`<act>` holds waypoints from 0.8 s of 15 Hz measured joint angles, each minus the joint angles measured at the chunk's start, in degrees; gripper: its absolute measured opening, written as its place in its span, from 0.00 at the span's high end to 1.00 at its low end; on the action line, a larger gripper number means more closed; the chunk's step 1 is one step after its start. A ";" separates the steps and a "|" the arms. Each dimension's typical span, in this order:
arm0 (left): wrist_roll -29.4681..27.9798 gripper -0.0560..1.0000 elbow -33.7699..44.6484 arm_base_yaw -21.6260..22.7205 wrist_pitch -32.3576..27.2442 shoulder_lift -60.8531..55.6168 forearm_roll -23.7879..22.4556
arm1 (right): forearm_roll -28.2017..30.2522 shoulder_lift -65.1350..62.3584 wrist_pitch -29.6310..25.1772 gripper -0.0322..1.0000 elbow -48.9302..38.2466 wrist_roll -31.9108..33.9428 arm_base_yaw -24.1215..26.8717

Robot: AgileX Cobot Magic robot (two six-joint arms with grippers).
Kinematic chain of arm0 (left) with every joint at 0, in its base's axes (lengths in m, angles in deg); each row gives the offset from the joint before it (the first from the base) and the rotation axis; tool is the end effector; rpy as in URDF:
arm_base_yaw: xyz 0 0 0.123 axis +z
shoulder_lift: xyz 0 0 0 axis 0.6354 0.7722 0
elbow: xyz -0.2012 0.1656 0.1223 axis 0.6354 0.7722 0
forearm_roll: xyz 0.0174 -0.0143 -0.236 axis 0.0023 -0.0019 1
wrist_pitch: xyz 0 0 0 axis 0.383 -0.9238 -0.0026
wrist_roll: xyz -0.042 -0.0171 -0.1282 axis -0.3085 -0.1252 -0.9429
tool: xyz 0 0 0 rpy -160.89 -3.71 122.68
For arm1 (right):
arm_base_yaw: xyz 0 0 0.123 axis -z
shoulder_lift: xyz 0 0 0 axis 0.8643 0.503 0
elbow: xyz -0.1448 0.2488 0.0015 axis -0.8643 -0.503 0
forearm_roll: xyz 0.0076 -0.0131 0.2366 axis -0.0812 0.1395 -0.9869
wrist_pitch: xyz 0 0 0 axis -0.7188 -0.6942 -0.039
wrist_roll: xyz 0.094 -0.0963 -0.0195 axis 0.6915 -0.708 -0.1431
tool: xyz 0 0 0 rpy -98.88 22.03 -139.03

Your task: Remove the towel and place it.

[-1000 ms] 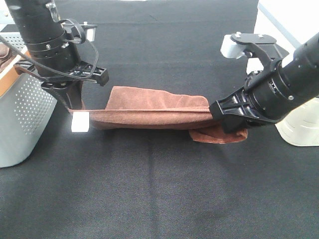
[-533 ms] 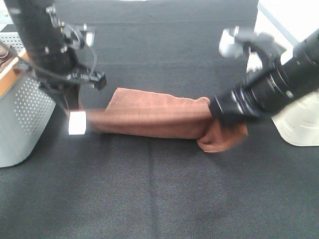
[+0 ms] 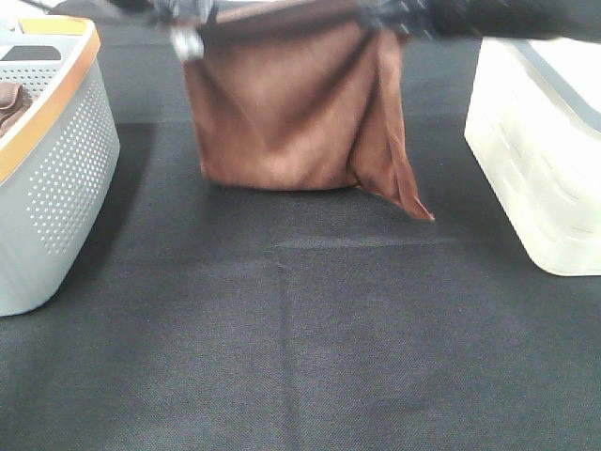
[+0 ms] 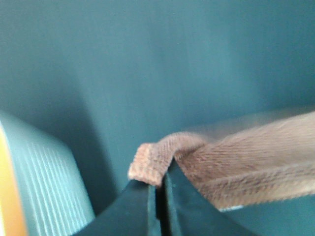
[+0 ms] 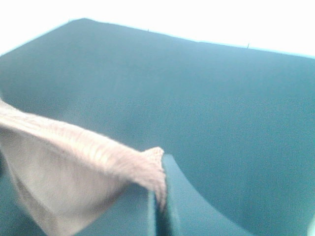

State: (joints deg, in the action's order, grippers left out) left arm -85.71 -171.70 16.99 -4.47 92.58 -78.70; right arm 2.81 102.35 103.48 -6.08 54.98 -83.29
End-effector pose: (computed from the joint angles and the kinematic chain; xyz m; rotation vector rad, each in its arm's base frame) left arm 0.4514 -0.1694 0.2798 0.5189 2.0961 -0.0105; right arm 0.3829 0.1593 0.2825 -0.4005 1.7695 0.1962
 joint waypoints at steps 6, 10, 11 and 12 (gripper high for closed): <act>0.00 0.95 0.00 5.10 32.26 4.76 -0.23 | -1.43 14.44 1.09 0.97 18.51 -3.44 6.59; 0.00 0.95 0.00 4.81 32.14 9.91 -0.40 | -1.66 20.51 -5.27 0.97 23.49 -3.21 9.40; 0.00 0.95 0.00 4.47 26.13 10.26 -0.34 | -1.66 21.14 -10.94 0.97 23.66 -3.21 9.40; 0.00 0.95 0.00 4.01 19.60 10.37 -0.11 | -1.66 21.60 -17.88 0.97 23.66 -3.32 9.34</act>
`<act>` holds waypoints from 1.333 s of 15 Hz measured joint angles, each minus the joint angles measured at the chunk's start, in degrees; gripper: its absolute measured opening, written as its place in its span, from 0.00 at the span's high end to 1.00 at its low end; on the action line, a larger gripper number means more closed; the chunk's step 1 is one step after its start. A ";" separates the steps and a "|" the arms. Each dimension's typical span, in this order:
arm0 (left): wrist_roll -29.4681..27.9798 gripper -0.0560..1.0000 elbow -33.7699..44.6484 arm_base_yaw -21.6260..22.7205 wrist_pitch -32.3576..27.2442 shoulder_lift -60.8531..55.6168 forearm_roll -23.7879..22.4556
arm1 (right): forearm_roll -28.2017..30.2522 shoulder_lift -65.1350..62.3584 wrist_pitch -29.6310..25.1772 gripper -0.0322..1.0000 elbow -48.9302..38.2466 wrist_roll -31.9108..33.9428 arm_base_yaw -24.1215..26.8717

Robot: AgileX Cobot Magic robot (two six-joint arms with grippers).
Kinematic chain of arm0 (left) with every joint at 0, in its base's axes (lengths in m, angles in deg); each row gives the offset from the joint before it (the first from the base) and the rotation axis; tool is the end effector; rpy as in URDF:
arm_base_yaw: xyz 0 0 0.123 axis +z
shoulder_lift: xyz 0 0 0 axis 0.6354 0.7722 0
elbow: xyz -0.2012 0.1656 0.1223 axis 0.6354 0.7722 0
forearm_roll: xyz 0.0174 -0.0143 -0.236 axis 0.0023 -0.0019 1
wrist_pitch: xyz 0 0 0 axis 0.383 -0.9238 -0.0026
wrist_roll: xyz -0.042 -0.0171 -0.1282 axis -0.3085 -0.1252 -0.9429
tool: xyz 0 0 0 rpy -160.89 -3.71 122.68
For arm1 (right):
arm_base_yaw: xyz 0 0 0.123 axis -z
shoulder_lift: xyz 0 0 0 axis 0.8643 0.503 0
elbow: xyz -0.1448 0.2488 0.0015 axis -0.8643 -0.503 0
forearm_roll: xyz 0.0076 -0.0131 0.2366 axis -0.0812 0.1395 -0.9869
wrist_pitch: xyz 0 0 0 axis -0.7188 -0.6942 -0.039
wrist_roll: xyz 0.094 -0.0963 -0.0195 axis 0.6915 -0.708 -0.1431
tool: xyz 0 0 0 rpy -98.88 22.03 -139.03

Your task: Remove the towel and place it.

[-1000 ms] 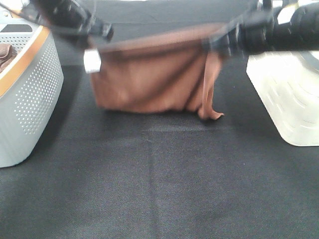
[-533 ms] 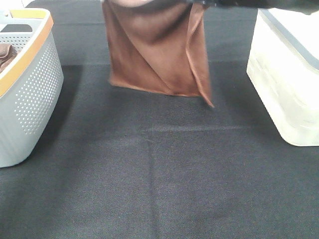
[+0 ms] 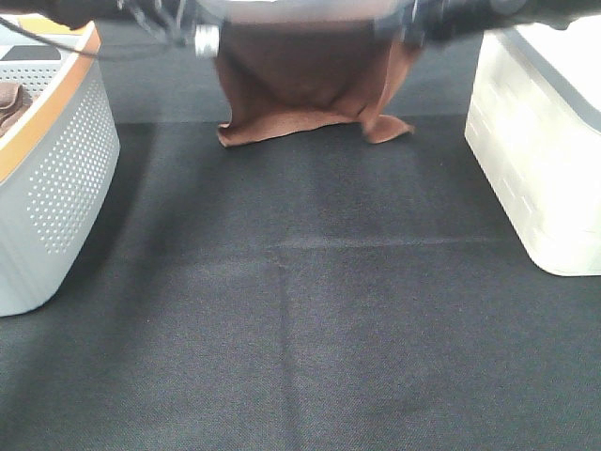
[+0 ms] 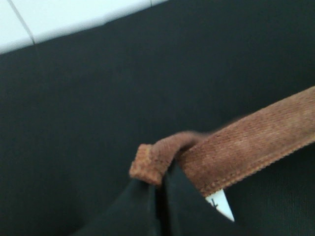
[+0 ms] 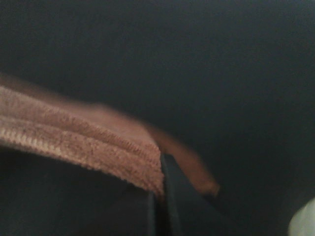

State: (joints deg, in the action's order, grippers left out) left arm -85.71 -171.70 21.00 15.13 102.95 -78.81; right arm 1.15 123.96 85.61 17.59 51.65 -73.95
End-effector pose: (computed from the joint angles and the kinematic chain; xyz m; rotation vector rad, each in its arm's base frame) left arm 0.5022 -0.1644 0.2264 0.4878 1.9561 -0.0687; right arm 0.4878 0.1249 0.2134 -0.3641 2.0496 0.1063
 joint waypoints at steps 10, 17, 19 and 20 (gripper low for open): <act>3.04 0.95 -0.46 -8.71 -59.82 -0.46 12.72 | -2.75 -2.98 -53.97 0.97 0.11 1.15 -0.11; 2.92 0.95 6.82 -9.28 -62.68 -1.72 20.91 | -3.32 -3.44 -64.57 0.97 -4.18 6.13 0.00; 2.81 0.95 10.54 -9.28 -62.45 -3.61 21.94 | -4.47 -3.44 -63.08 0.95 -8.02 6.99 0.00; 2.81 0.95 11.86 -9.28 -62.80 -4.07 21.03 | -3.72 -3.44 -61.94 0.90 -9.63 7.10 0.00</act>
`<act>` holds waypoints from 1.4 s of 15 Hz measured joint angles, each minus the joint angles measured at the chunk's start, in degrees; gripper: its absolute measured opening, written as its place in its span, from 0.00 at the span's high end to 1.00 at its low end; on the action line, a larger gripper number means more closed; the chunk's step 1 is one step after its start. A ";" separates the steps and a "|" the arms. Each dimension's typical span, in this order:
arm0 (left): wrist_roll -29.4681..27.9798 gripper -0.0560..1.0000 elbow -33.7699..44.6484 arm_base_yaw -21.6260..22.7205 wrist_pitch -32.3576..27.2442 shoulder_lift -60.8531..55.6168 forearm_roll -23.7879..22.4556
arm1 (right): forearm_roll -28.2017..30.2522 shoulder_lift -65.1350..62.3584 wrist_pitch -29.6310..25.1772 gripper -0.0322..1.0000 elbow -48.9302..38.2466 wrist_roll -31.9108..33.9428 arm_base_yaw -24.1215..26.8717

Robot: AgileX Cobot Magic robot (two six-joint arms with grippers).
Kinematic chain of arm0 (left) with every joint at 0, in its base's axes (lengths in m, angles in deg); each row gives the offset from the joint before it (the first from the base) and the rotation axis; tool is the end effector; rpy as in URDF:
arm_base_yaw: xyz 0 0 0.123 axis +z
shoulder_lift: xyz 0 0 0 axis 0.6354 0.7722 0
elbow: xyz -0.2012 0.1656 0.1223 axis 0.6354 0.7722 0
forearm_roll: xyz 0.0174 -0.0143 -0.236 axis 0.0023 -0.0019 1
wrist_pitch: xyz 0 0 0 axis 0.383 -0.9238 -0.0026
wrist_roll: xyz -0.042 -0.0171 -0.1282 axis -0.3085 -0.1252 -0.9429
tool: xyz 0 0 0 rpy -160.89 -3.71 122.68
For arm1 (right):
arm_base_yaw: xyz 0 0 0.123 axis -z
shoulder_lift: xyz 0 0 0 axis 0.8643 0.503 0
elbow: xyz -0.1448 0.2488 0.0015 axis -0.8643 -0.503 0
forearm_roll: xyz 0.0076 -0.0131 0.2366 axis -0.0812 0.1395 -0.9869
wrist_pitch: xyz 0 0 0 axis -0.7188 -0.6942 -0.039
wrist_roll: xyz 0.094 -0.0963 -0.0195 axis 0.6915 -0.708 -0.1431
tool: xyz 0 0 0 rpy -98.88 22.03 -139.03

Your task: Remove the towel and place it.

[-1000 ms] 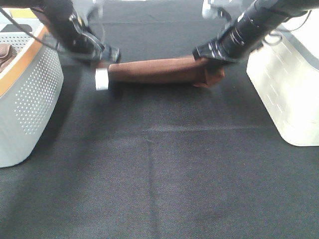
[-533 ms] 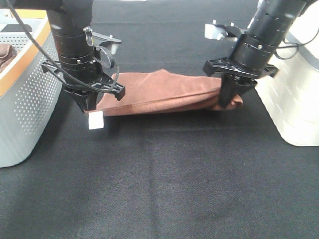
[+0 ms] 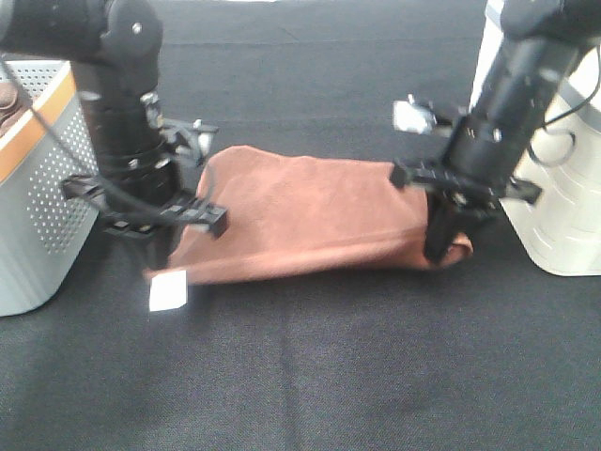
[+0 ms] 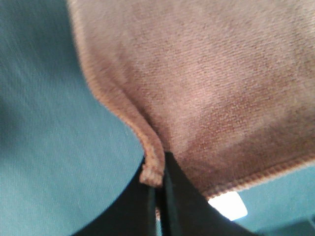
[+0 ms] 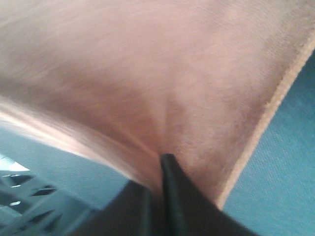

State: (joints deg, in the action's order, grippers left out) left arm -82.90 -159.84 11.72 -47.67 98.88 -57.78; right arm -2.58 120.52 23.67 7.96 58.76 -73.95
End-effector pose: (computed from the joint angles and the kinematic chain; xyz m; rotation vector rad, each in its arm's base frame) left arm 0.3176 -0.1773 0.1318 -0.5818 -2.9619 0.0511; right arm 0.3262 0.1186 0.1350 0.4540 -2.9489 -0.3777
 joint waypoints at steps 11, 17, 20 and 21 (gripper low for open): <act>3.67 0.20 1.89 0.23 -1.89 -2.01 2.46 | 1.38 -0.57 -3.21 0.26 -1.38 0.11 0.57; 3.67 0.20 1.95 0.23 -1.95 -24.24 1.55 | -3.50 -17.30 -3.67 0.26 -0.86 0.11 0.57; 3.67 0.20 1.95 0.23 -2.18 -42.00 1.20 | -3.50 -31.05 -3.84 0.26 -0.86 0.11 0.57; 3.67 0.20 1.95 0.23 -2.18 -42.00 1.20 | -3.50 -31.05 -3.84 0.26 -0.86 0.11 0.57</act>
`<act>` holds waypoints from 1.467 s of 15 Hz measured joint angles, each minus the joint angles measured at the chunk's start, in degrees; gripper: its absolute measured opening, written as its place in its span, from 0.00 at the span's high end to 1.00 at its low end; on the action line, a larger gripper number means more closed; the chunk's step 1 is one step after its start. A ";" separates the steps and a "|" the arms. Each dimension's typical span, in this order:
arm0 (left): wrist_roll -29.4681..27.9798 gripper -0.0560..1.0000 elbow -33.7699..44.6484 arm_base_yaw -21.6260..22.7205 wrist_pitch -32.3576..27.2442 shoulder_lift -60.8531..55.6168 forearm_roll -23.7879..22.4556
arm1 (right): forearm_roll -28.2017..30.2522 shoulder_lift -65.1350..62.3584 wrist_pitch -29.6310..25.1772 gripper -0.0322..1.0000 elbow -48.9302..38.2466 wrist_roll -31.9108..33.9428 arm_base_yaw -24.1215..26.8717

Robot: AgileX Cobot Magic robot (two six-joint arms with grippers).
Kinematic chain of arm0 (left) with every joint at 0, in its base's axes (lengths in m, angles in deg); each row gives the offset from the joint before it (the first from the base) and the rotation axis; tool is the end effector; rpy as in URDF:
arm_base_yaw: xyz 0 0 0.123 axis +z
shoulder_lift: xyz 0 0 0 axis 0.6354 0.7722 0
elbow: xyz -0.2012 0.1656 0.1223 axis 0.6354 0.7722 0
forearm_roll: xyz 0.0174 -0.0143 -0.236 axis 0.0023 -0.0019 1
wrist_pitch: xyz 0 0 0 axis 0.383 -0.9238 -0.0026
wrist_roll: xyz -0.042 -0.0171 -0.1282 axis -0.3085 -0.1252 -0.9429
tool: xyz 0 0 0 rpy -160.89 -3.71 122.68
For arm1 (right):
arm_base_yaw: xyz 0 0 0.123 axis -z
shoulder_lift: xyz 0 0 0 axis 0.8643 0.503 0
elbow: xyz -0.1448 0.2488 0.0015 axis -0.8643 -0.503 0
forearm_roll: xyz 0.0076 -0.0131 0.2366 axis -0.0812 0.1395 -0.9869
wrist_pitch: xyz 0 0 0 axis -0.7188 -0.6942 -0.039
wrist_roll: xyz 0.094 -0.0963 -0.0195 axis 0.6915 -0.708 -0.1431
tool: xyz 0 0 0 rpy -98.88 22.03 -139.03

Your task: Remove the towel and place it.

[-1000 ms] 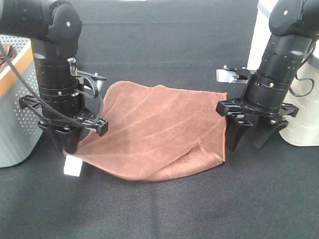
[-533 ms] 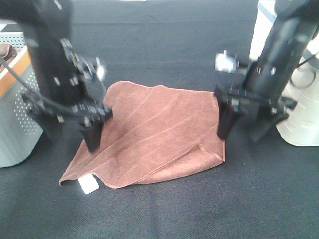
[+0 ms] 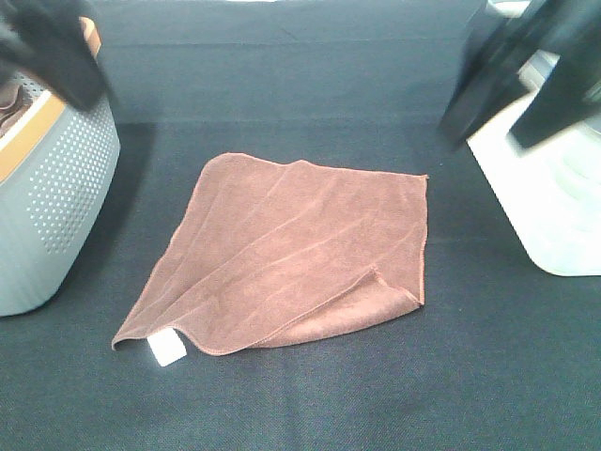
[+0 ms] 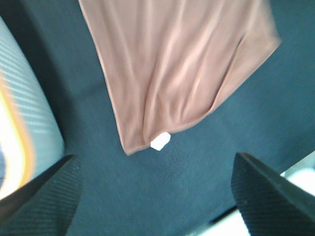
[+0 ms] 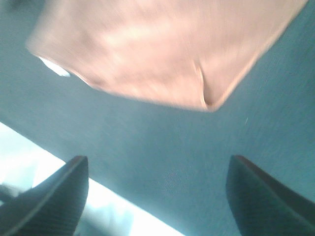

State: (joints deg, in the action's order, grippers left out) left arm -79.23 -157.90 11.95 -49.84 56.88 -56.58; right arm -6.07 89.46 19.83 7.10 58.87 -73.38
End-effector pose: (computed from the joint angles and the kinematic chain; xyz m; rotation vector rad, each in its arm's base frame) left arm 0.2238 -0.1300 0.3600 0.6103 2.5397 -0.2996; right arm 0.2616 0.1080 0.3064 -0.5000 2.7335 0.4982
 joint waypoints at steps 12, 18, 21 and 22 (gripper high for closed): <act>-3.04 0.20 33.00 0.00 -0.34 -41.94 -2.75 | 7.33 -51.57 -0.57 0.26 -38.79 0.00 0.00; 4.98 0.20 48.24 0.00 0.06 -47.73 -0.74 | 10.89 -73.57 2.18 0.26 -44.00 0.40 0.00; 11.00 0.20 50.08 0.00 6.93 -48.07 0.86 | 13.64 -76.55 6.70 0.26 -46.07 2.92 0.00; 11.40 0.20 50.94 0.00 7.91 -48.07 1.43 | 14.04 -76.55 7.22 0.26 -46.35 3.32 0.00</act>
State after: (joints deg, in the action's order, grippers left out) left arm -67.83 -106.96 11.95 -41.94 8.81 -55.15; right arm 7.96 12.92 27.05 -39.25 62.19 -73.38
